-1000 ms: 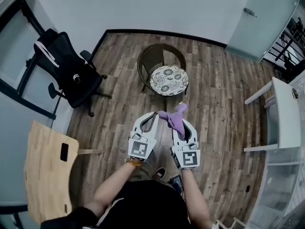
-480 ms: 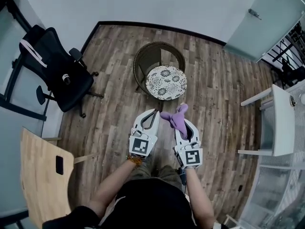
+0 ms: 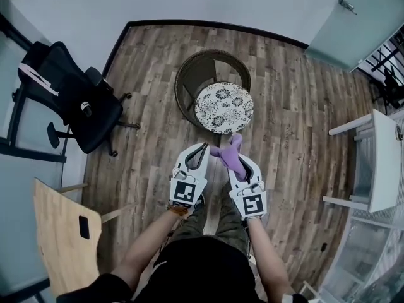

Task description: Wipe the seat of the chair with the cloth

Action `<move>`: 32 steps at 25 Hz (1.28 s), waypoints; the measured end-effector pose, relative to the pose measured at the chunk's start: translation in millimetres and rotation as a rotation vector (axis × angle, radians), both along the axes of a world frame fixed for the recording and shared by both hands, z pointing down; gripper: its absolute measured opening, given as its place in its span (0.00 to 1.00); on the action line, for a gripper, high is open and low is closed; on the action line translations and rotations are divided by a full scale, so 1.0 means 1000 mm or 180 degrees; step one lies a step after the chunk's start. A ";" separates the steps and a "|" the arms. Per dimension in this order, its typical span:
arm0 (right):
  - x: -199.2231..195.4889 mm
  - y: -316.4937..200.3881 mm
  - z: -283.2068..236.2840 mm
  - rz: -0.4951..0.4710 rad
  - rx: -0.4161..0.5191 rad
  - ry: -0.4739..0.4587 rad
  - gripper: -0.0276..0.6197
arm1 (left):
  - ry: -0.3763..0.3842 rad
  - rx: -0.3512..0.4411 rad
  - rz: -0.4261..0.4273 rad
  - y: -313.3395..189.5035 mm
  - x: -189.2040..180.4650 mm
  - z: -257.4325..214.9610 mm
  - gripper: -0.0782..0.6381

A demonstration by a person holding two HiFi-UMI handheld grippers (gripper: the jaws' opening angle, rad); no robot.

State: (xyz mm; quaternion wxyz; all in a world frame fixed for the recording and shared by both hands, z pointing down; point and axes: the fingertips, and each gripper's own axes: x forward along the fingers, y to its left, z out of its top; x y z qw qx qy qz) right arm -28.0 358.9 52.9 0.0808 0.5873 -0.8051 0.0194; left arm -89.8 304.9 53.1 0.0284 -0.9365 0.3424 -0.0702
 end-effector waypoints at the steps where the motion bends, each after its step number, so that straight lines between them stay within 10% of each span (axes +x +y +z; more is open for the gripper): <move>1: 0.006 -0.008 0.005 -0.0030 -0.0023 -0.0040 0.18 | -0.0037 -0.0009 -0.0015 -0.007 0.006 0.005 0.14; 13: 0.113 -0.111 0.067 -0.0579 -0.0311 -0.0022 0.18 | -0.0422 -0.0270 -0.0570 -0.093 0.090 0.059 0.14; 32: 0.111 -0.196 0.281 -0.1265 -0.0963 0.0293 0.18 | -0.0745 -0.1057 -0.0689 -0.155 0.102 0.293 0.14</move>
